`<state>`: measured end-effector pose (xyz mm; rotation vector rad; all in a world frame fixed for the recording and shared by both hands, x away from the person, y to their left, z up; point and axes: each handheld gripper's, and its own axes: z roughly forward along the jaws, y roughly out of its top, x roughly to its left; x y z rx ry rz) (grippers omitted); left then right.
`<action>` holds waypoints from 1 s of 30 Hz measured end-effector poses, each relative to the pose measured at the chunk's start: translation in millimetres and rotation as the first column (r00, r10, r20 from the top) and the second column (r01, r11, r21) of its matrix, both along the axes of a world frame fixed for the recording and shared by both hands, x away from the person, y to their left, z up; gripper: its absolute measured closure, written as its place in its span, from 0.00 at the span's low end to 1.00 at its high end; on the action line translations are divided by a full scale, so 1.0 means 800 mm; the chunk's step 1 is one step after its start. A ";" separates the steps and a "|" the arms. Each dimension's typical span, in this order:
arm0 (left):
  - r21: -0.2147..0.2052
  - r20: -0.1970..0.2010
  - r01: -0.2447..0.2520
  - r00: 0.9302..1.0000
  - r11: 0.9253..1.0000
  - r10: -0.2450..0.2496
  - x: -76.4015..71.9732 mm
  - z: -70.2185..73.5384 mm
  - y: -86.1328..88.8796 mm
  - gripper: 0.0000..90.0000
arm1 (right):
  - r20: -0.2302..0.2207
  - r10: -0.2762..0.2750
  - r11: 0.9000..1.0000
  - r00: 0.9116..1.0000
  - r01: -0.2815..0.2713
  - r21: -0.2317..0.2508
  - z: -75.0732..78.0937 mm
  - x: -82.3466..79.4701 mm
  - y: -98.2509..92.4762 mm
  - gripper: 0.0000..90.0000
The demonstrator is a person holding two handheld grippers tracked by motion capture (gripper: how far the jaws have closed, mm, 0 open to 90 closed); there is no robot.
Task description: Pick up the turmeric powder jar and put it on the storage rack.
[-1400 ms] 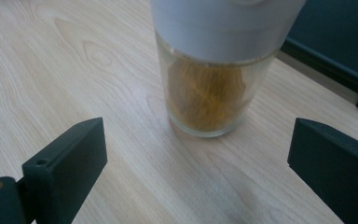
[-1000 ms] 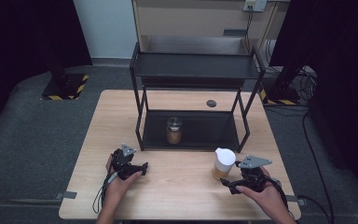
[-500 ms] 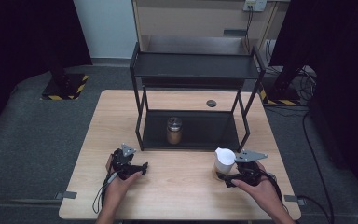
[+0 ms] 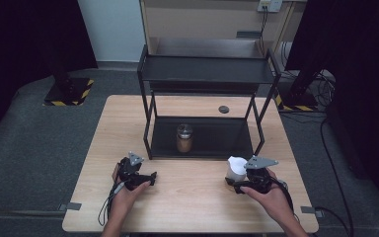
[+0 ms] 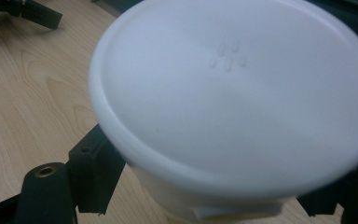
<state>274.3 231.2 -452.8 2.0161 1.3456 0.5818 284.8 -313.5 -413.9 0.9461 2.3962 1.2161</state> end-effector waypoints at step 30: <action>0.000 0.000 0.000 1.000 1.000 0.000 0.000 0.000 0.000 0.00 | 0.051 -0.026 1.000 0.998 0.026 -0.014 -0.005 -0.015 0.005 0.35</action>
